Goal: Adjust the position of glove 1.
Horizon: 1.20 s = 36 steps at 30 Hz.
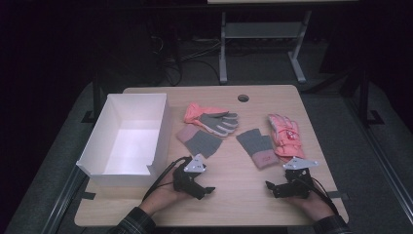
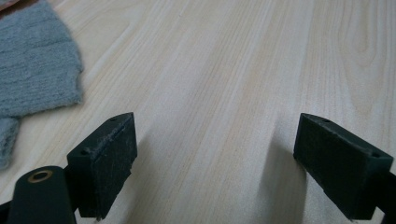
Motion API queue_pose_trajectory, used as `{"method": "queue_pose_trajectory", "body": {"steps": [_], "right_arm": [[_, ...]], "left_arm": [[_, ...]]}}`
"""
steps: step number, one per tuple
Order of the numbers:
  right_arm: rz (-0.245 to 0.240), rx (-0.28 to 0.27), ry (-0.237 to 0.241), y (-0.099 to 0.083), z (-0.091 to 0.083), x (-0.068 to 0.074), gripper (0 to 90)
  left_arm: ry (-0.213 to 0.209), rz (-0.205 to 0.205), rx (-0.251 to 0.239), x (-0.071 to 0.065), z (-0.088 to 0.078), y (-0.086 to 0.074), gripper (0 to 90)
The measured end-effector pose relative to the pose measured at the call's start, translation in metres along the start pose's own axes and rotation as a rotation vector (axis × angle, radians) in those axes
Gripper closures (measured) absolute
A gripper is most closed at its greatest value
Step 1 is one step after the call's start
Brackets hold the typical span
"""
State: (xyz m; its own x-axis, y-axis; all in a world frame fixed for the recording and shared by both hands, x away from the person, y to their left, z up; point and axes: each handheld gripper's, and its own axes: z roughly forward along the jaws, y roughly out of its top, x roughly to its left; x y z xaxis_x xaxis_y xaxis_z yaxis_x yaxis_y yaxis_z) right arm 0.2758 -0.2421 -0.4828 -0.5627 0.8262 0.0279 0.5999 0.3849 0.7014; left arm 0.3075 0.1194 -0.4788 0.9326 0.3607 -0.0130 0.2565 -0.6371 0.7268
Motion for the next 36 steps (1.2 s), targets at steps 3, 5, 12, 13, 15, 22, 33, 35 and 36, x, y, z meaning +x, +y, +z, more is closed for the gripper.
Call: {"method": "queue_pose_trajectory", "body": {"steps": [3,5,12,13,15,22,33,35,36], "right_arm": [[0.0,0.0,0.0,0.0,0.0,0.0,0.9],[0.0,0.0,0.001,0.0,0.0,0.0,1.0],[-0.005,0.061,0.001,0.009,-0.004,0.003,9.1],[-0.003,0.062,0.011,0.01,-0.006,0.004,12.3],[0.012,0.076,0.056,0.015,-0.01,0.003,22.6],[0.002,0.035,0.08,0.024,-0.02,0.004,38.2],[0.041,-0.017,0.137,0.05,-0.022,-0.001,62.0],[0.041,-0.025,0.138,0.053,-0.021,-0.003,63.4],[0.045,-0.037,0.138,0.056,-0.02,-0.005,65.2]], "left_arm": [[0.001,-0.001,0.0,0.0,0.0,0.0,12.6],[0.004,0.003,0.007,0.0,0.0,0.0,12.5],[0.008,-0.005,0.003,-0.001,0.0,0.0,12.6],[0.008,-0.012,0.0,-0.001,0.0,0.0,12.6],[0.009,-0.005,0.005,-0.001,-0.002,-0.001,12.6],[0.012,-0.007,0.01,0.002,-0.004,-0.003,12.5],[0.013,-0.019,-0.01,0.001,-0.003,-0.003,12.3],[0.012,-0.019,-0.008,0.001,-0.003,-0.003,12.3],[0.013,-0.005,0.004,0.002,-0.004,-0.003,12.3]]}}
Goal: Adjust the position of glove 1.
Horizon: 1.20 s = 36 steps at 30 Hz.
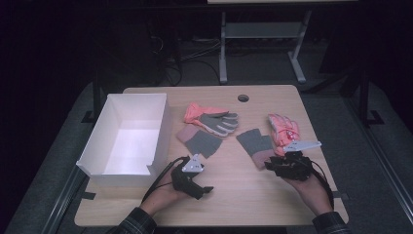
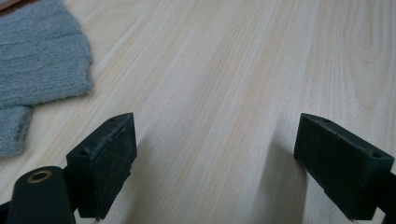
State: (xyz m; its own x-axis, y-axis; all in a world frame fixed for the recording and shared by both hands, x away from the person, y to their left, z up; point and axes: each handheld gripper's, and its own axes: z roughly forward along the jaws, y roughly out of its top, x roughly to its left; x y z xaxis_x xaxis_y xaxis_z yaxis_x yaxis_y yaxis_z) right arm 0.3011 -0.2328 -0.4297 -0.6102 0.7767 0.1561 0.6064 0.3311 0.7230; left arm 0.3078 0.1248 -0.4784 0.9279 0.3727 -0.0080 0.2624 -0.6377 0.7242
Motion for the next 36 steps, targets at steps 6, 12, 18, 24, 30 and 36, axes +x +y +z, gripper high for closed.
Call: {"method": "queue_pose_trajectory", "body": {"steps": [6,12,18,24,30,36], "right_arm": [[0.015,-0.006,-0.006,0.01,0.007,-0.007,67.9],[0.022,-0.004,-0.005,0.021,0.019,-0.009,68.0],[0.021,0.003,-0.009,0.028,0.029,-0.01,68.6],[0.021,0.02,-0.028,0.035,0.047,-0.014,70.7],[0.03,0.031,-0.035,0.035,0.057,-0.019,71.2],[0.052,0.045,-0.037,0.034,0.062,-0.023,71.2]], "left_arm": [[0.002,0.001,0.003,0.0,0.0,0.0,12.3],[0.006,0.007,0.0,0.0,0.0,0.0,12.3],[0.005,0.006,0.0,0.0,0.0,0.0,12.3],[0.003,0.0,0.002,0.0,0.0,0.0,12.4],[0.003,0.001,0.0,0.0,0.0,0.0,12.4],[0.003,0.001,0.0,0.0,0.0,0.0,12.4]]}}
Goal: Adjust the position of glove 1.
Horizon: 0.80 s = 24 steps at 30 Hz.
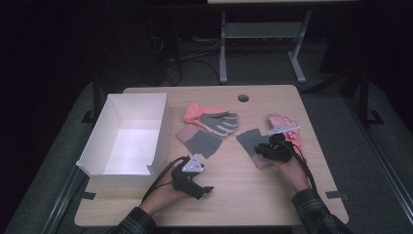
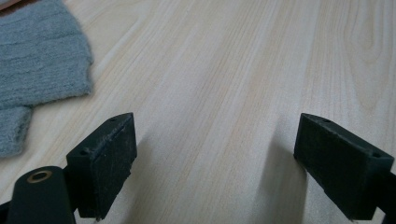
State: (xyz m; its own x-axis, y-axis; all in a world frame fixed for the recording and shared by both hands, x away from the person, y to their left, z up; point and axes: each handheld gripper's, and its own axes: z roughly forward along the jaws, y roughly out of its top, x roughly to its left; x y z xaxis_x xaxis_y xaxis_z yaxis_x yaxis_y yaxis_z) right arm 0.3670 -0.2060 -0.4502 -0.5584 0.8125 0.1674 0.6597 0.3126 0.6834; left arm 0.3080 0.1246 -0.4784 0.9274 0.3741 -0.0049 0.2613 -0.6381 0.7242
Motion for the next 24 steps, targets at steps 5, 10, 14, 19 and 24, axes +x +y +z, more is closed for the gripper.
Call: {"method": "queue_pose_trajectory", "body": {"steps": [5,10,14,19,24], "right_arm": [[-0.013,0.034,-0.008,-0.002,0.008,0.0,71.1],[-0.021,0.044,-0.018,-0.004,0.015,-0.001,75.5],[-0.024,0.039,-0.031,-0.005,0.016,0.0,78.7],[-0.031,0.037,-0.04,-0.004,0.017,0.001,87.9],[-0.034,0.026,-0.037,-0.003,0.013,0.001,88.8]], "left_arm": [[0.0,0.0,0.0,0.0,0.0,0.0,12.4],[0.0,0.0,0.0,0.0,0.0,0.0,12.3],[0.0,0.0,0.0,0.0,0.0,0.0,12.4],[0.0,0.0,0.001,0.0,0.0,0.0,12.4],[0.0,-0.001,0.0,0.0,0.0,0.0,12.4]]}}
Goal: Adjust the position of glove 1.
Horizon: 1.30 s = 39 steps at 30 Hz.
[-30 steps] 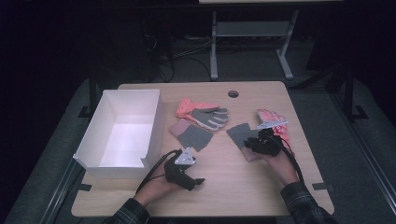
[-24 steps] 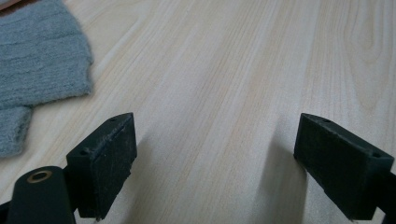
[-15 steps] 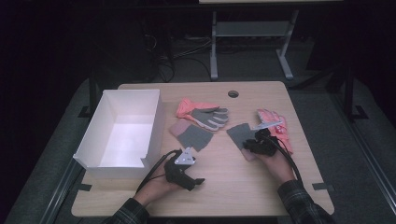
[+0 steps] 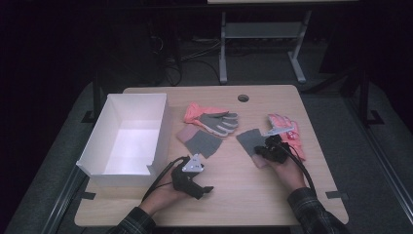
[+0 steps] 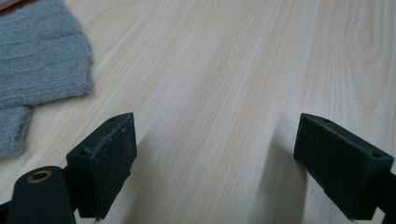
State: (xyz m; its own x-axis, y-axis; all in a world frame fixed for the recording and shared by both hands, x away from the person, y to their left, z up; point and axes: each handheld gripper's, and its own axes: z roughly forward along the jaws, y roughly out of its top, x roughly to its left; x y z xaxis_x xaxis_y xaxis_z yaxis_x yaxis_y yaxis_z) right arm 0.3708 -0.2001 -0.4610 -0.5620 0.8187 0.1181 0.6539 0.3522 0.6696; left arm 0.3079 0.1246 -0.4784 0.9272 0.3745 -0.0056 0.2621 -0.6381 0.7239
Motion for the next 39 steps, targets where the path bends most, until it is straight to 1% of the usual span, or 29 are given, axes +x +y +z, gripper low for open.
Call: {"method": "queue_pose_trajectory", "body": {"steps": [1,3,5,6,9,10,14,15,16,17,18,19,20,21,22,23,24,25,26,27,29,31,32,33,34,35,36,38,39], "right_arm": [[0.0,0.0,0.0,0.0,0.0,0.0,88.8],[0.004,-0.026,0.005,0.001,-0.005,0.0,88.9],[0.015,-0.045,0.015,0.002,-0.009,0.0,88.9],[0.027,-0.059,0.021,0.003,-0.015,0.0,88.9],[0.02,-0.074,0.031,0.003,-0.019,0.0,88.9],[0.018,-0.084,0.034,0.004,-0.024,0.001,89.0],[0.002,-0.096,0.043,0.005,-0.034,0.007,89.0],[0.002,-0.096,0.043,0.005,-0.034,0.007,89.0],[-0.009,-0.099,0.05,0.004,-0.039,0.012,89.0],[-0.009,-0.099,0.05,0.004,-0.039,0.012,89.0],[-0.018,-0.105,0.06,0.003,-0.045,0.017,89.0],[-0.018,-0.105,0.06,0.003,-0.045,0.017,89.0],[-0.033,-0.111,0.07,0.0,-0.05,0.021,89.0],[-0.033,-0.111,0.07,0.0,-0.05,0.021,89.0],[-0.04,-0.114,0.079,-0.002,-0.055,0.026,89.0],[-0.035,-0.116,0.091,-0.004,-0.057,0.029,89.0],[-0.048,-0.118,0.095,-0.005,-0.058,0.032,88.9],[-0.051,-0.117,0.105,-0.006,-0.06,0.036,88.9],[-0.051,-0.117,0.105,-0.006,-0.06,0.036,88.9],[-0.06,-0.117,0.112,-0.008,-0.061,0.04,88.9],[-0.079,-0.11,0.126,-0.01,-0.063,0.049,88.9],[-0.108,-0.115,0.137,-0.013,-0.063,0.056,88.9],[-0.112,-0.094,0.152,-0.015,-0.064,0.065,88.9],[-0.112,-0.094,0.152,-0.015,-0.064,0.065,88.9],[-0.12,-0.087,0.158,-0.019,-0.062,0.072,88.9],[-0.12,-0.087,0.158,-0.019,-0.062,0.072,88.9],[-0.125,-0.078,0.165,-0.021,-0.061,0.075,88.9],[-0.134,-0.057,0.179,-0.025,-0.057,0.085,88.9],[-0.144,-0.051,0.183,-0.026,-0.056,0.087,88.9]], "left_arm": [[0.0,0.0,0.0,0.0,0.0,0.0,12.4],[0.0,0.0,0.0,0.0,0.0,0.0,12.4],[0.0,-0.001,-0.001,0.0,0.0,0.0,12.4],[0.0,0.0,-0.001,0.0,0.0,0.0,12.4],[0.0,-0.001,-0.001,0.0,0.0,0.0,12.4],[0.0,0.0,-0.001,0.0,0.0,0.0,12.4],[0.0,0.001,0.0,0.0,0.0,0.0,12.4],[0.0,0.001,0.0,0.0,0.0,0.0,12.4],[0.002,0.004,-0.001,0.0,0.0,0.0,12.4],[0.002,0.004,0.002,0.0,0.0,0.0,12.4],[0.003,0.005,0.001,0.0,0.0,0.0,12.4],[0.002,0.005,0.0,0.0,0.0,0.0,12.4],[0.003,0.005,-0.002,0.0,0.0,0.0,12.4],[0.003,0.005,-0.002,0.0,0.0,0.0,12.4],[0.002,0.0,-0.008,0.0,0.0,0.0,12.4],[0.002,-0.004,-0.009,0.0,0.0,0.0,12.4],[0.002,-0.004,-0.009,0.0,0.0,0.0,12.4],[0.001,-0.003,-0.003,0.0,0.0,0.0,12.4],[0.001,-0.003,-0.003,0.0,0.0,0.0,12.4],[-0.001,-0.011,-0.01,-0.001,0.001,0.0,12.4],[0.001,-0.003,-0.006,0.0,0.0,0.0,12.4],[0.002,0.004,-0.001,0.0,0.0,0.0,12.4],[0.0,-0.005,-0.005,0.0,0.0,0.0,12.4],[0.0,-0.005,-0.005,0.0,0.0,0.0,12.4],[0.001,-0.004,-0.005,0.0,0.0,0.0,12.4],[0.001,-0.004,-0.005,0.0,0.0,0.0,12.4],[0.001,-0.004,-0.005,0.0,0.0,0.0,12.4],[0.001,-0.003,-0.005,0.0,0.0,0.0,12.4],[0.0,-0.01,-0.01,-0.001,0.001,0.0,12.4]]}}
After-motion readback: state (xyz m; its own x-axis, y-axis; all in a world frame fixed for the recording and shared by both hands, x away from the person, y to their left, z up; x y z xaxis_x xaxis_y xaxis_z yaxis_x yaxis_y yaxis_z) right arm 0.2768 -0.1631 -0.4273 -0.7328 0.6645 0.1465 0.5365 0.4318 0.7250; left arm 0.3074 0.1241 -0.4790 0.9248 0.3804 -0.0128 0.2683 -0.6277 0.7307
